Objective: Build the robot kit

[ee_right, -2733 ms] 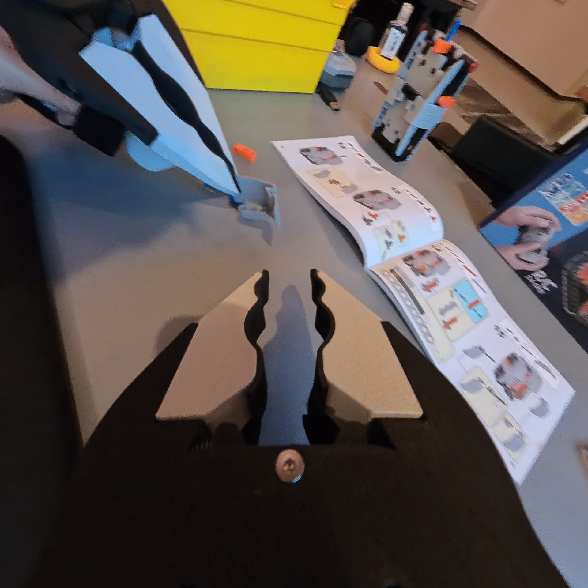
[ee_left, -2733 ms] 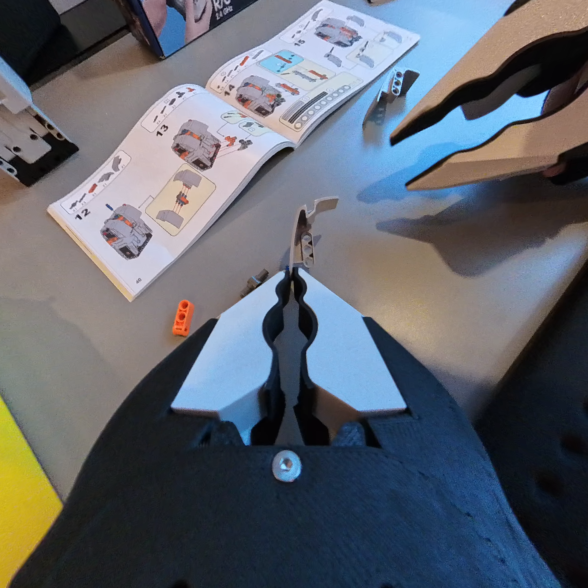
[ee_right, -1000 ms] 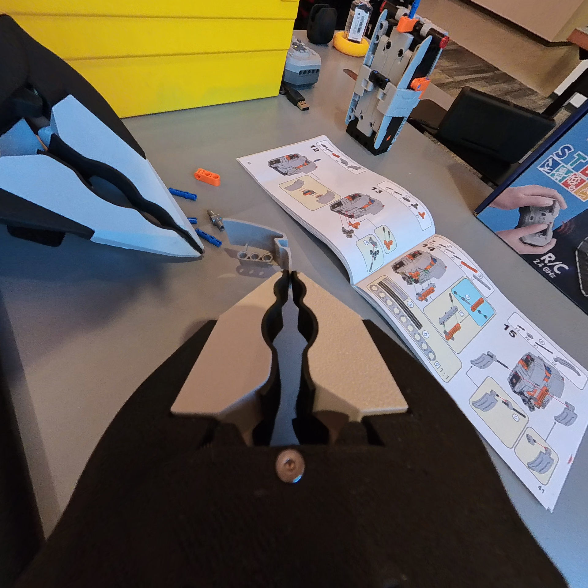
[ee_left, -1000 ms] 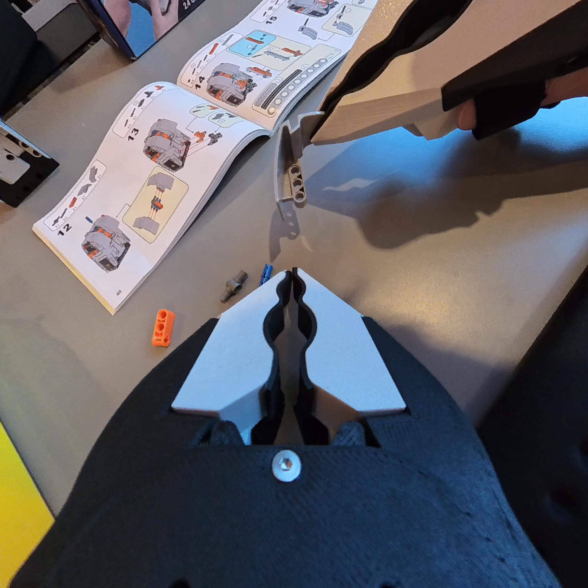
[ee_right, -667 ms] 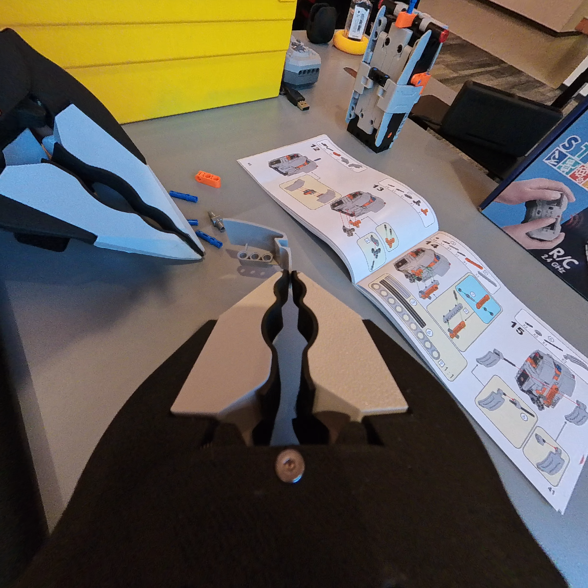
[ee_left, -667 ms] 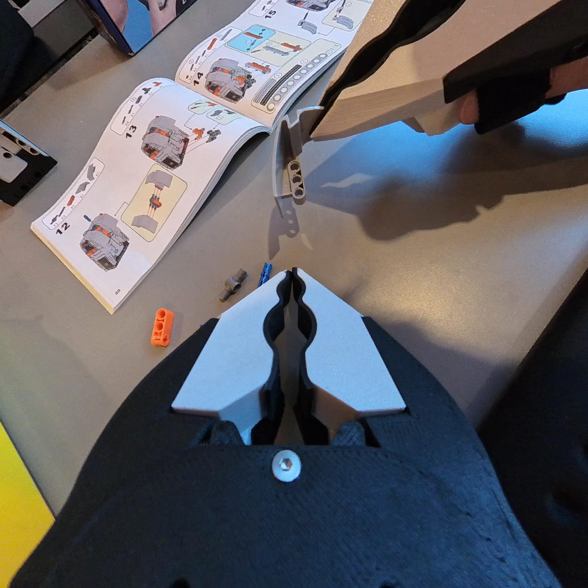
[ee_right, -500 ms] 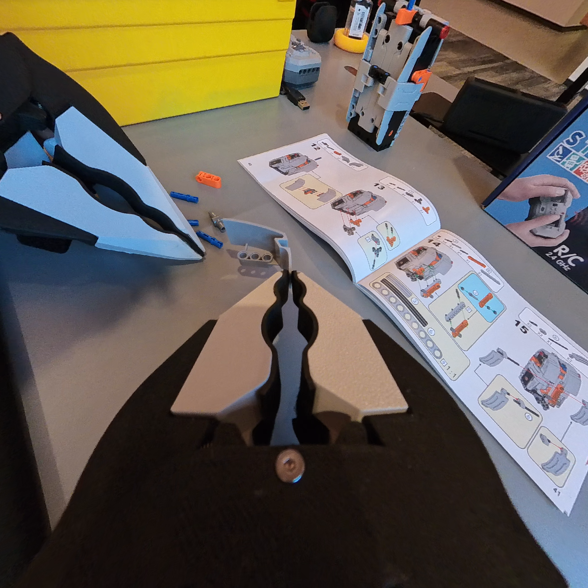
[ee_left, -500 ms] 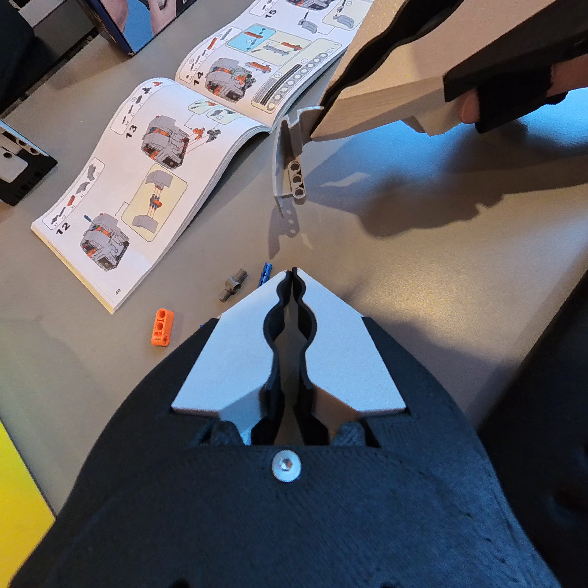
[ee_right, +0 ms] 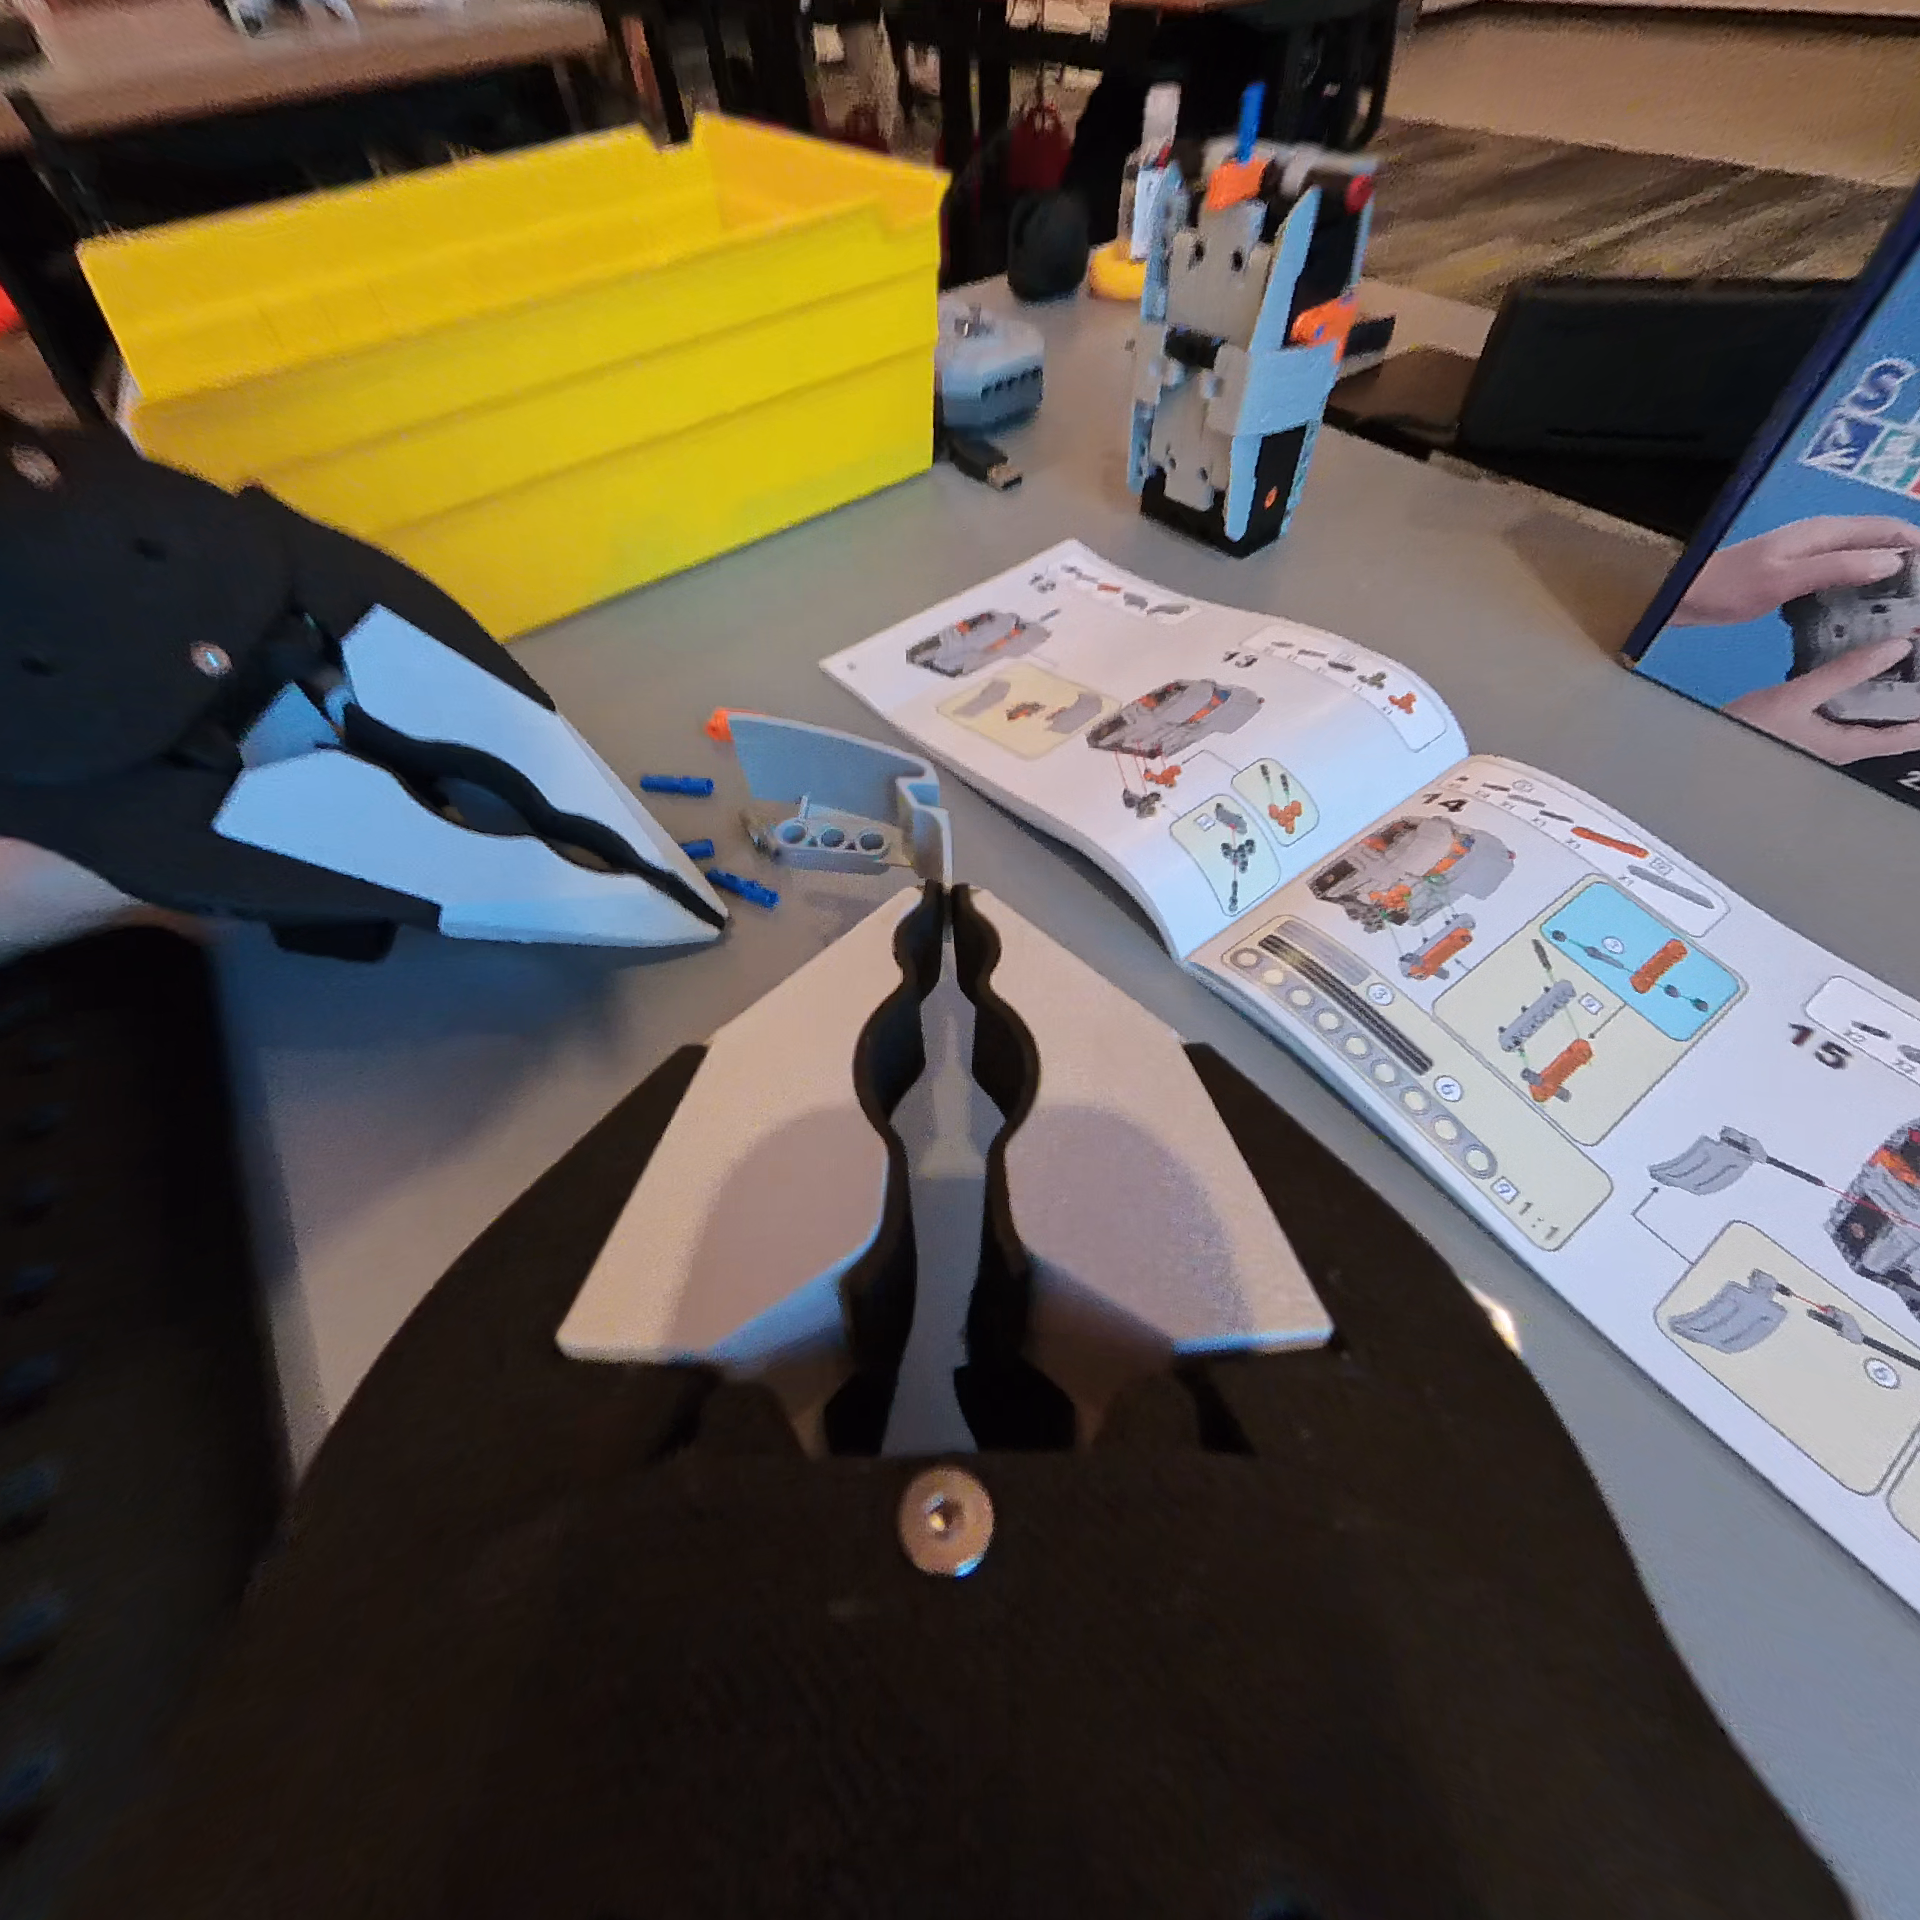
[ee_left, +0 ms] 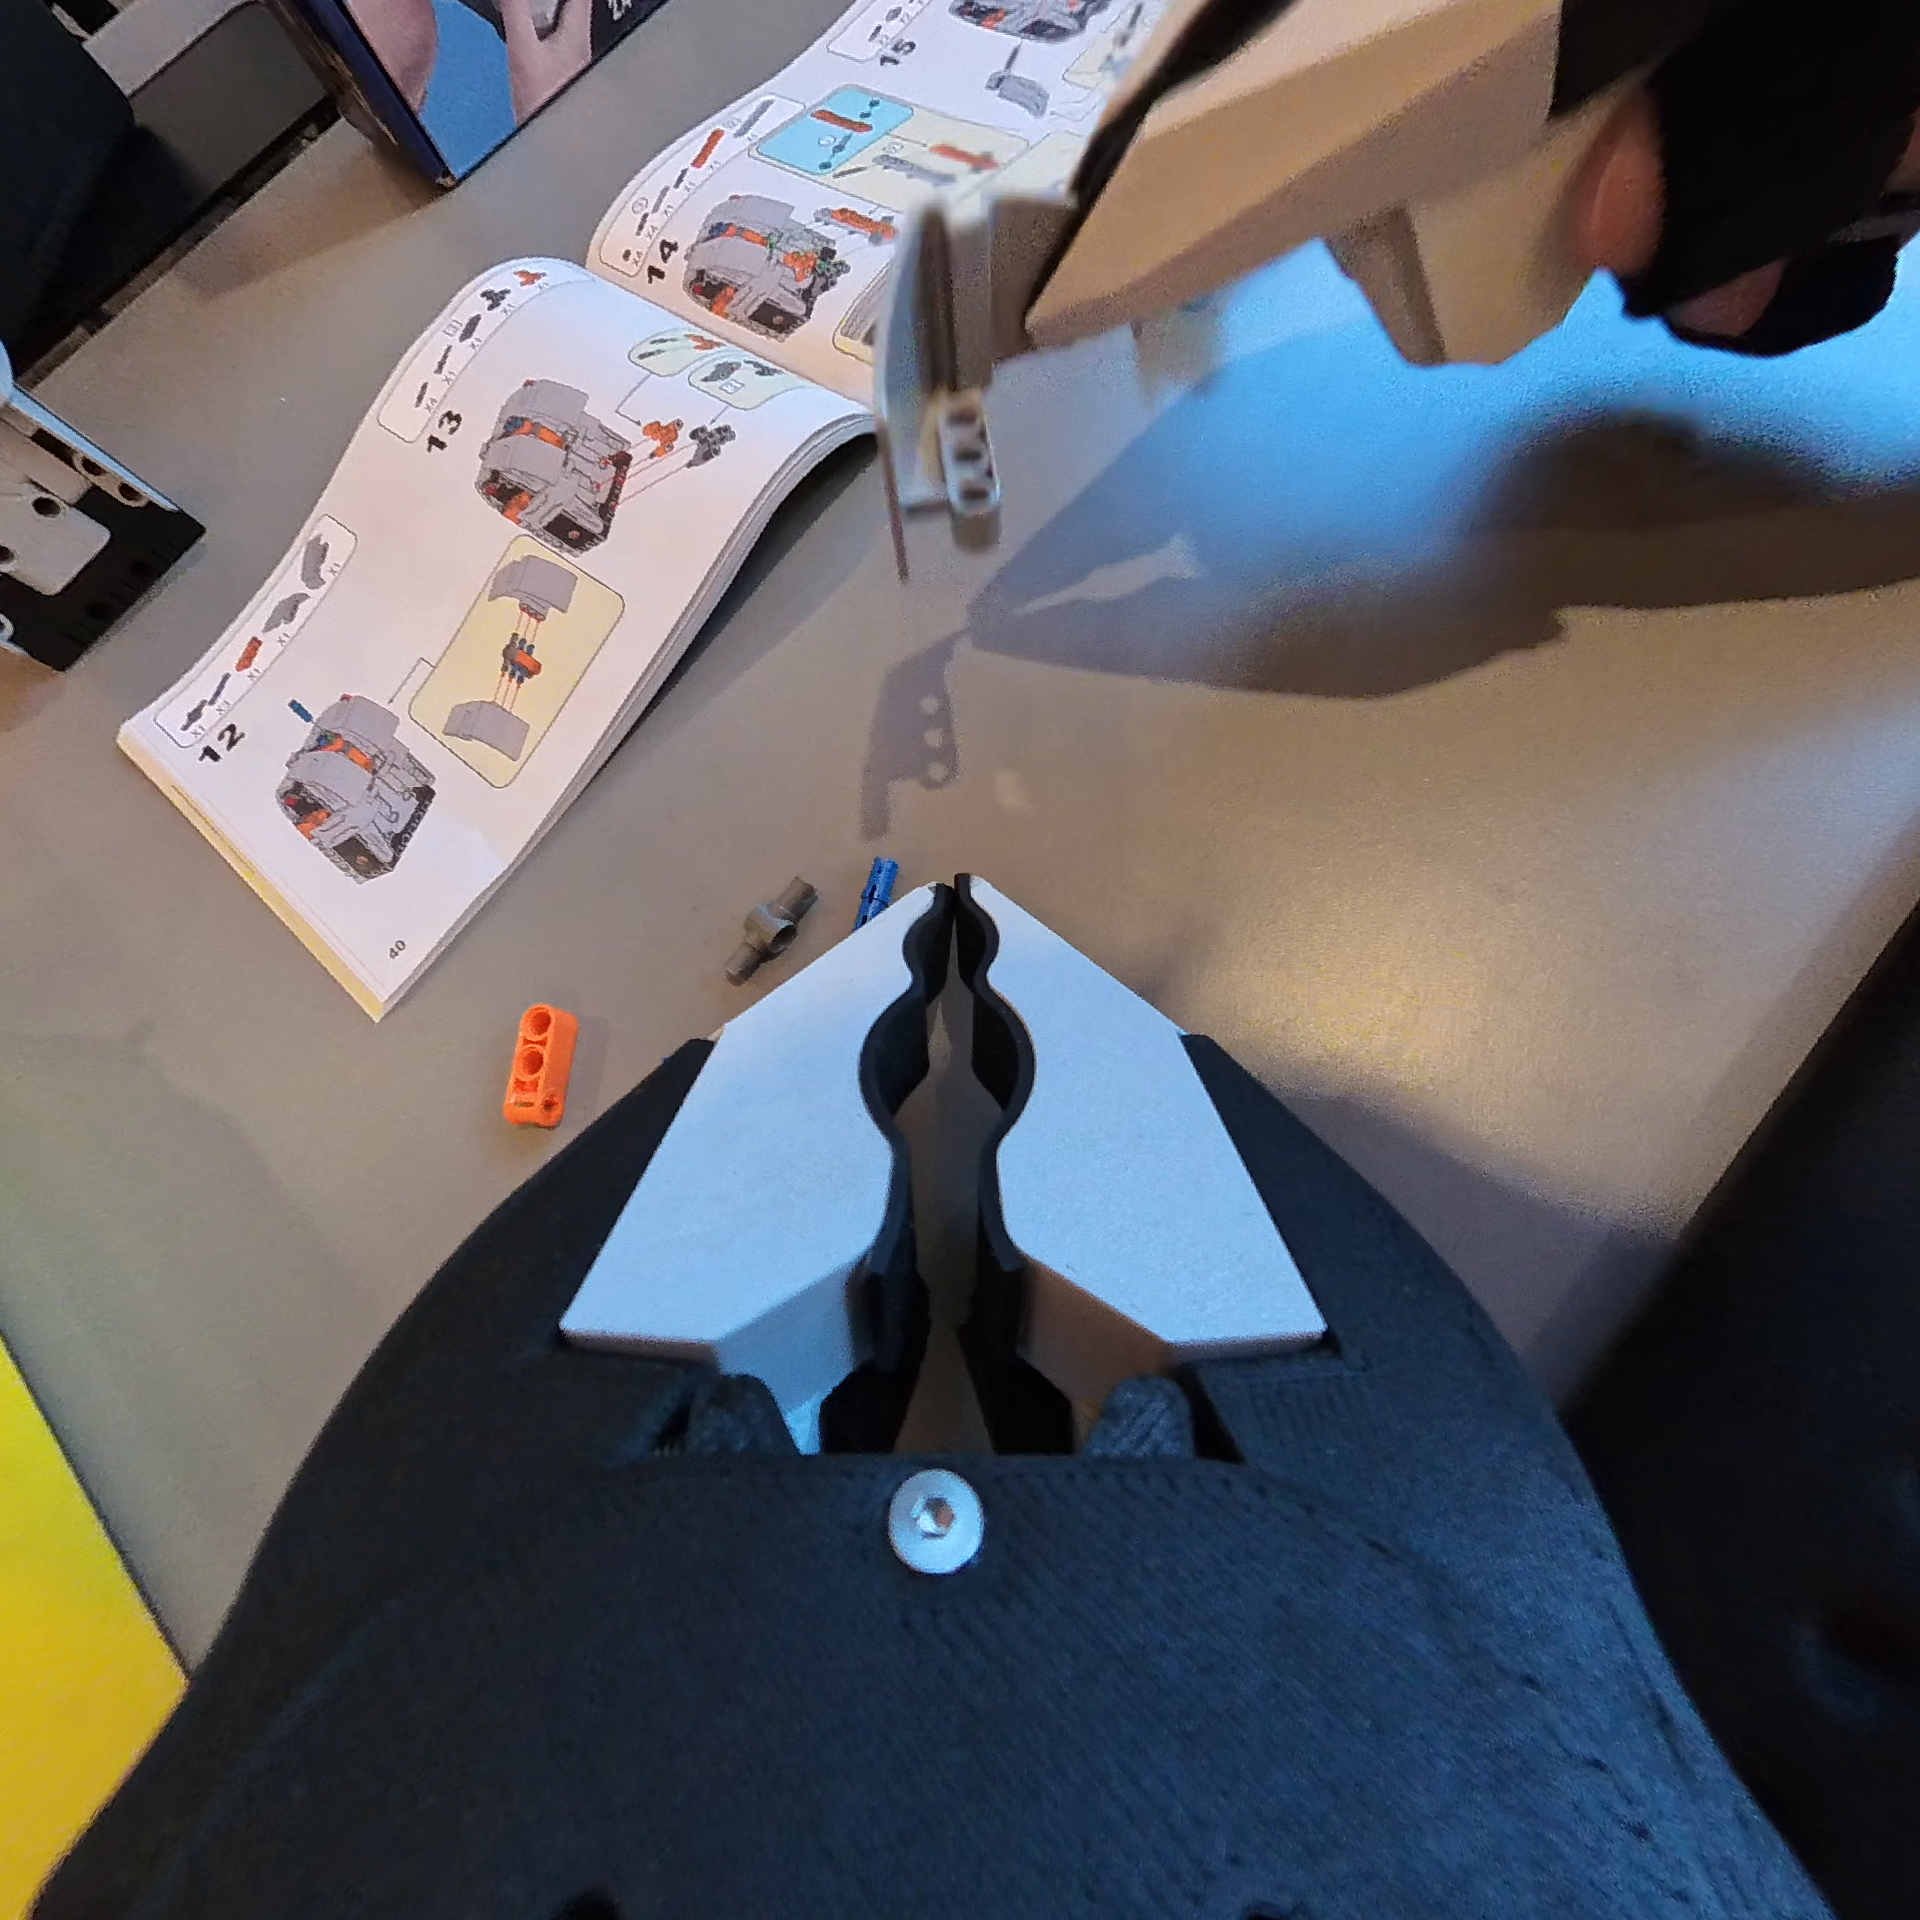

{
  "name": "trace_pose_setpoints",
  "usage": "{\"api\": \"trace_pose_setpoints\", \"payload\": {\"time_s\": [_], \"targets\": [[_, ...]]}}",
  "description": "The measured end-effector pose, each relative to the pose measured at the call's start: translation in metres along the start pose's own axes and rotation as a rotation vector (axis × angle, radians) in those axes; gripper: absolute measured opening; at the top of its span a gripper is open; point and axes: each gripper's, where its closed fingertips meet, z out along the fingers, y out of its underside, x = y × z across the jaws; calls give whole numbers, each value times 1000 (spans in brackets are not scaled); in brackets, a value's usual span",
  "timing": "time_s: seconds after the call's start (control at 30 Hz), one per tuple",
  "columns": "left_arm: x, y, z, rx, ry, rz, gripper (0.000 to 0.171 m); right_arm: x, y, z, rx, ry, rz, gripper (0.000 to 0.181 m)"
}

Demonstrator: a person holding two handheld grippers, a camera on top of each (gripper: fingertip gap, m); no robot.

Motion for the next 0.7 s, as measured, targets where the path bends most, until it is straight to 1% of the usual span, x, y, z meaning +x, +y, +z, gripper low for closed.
{"api": "trace_pose_setpoints", "payload": {"time_s": [0.03,0.17,0.23,0.3,0.33,0.4,0.47,0.53,0.6,0.7], "targets": [[0,0,0,1,-1,0,0,0,-5,-3,31,-15,26,0],[-1,-1,-2,12,-4,-4,0,-9,-30,-17,191,-176,201,0],[-1,-4,-3,27,-8,-2,0,-16,-33,-21,211,-281,363,0],[-4,-10,-8,68,-28,4,0,-28,-37,-27,245,-409,577,0],[-6,-16,-13,108,-38,7,0,-34,-40,-31,268,-473,683,0],[-4,-33,-26,221,-29,1,0,-46,-42,-39,305,-571,836,0],[4,-53,-44,359,23,5,3,-55,-43,-45,329,-624,912,0],[10,-68,-59,474,37,29,8,-63,-46,-50,343,-683,960,0],[13,-76,-67,542,7,70,10,-66,-48,-51,334,-747,1008,0],[22,-89,-76,604,-11,130,13,-63,-50,-52,351,-823,1119,0]]}}
